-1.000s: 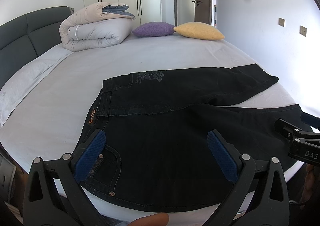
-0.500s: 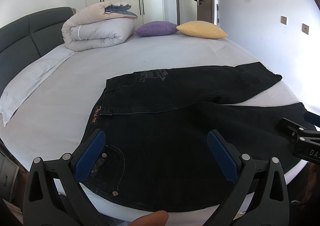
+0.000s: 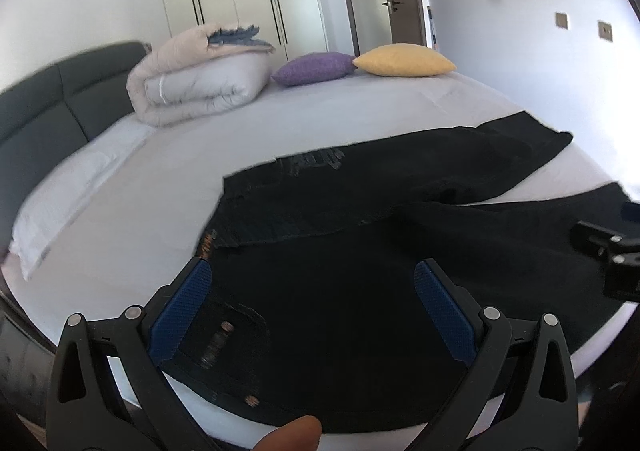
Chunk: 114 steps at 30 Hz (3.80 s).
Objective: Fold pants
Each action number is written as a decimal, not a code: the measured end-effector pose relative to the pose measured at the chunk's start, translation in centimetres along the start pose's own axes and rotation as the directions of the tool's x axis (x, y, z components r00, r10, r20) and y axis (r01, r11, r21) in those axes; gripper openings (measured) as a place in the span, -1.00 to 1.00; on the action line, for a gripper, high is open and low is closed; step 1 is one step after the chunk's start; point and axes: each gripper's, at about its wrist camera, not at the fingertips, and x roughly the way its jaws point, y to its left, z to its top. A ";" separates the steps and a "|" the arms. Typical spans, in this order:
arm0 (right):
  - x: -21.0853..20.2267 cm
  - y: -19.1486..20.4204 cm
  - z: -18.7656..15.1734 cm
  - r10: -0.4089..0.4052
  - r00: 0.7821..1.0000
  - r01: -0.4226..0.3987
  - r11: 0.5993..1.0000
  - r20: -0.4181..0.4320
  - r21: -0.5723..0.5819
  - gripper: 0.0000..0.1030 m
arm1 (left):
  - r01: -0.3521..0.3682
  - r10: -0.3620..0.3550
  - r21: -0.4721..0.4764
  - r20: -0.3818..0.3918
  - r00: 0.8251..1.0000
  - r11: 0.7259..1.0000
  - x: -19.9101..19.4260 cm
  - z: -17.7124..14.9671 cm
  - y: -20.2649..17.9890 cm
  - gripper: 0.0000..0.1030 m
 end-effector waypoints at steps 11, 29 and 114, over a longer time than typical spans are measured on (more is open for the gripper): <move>1.1 -0.9 2.6 0.057 0.998 -0.057 0.998 0.012 -0.015 1.00 | -0.128 0.113 0.142 0.111 0.987 0.982 3.7 4.6 4.9 1.00; 9.8 -2.0 13.4 0.309 0.950 -0.290 0.921 0.036 -0.262 0.99 | 0.234 -0.208 0.131 -0.183 0.961 0.963 25.0 12.4 12.8 1.00; 14.6 21.3 9.1 0.363 0.915 -0.269 0.222 -0.177 -0.937 -0.93 | 0.385 -0.372 0.341 -0.105 0.922 0.858 16.6 3.7 14.0 -0.82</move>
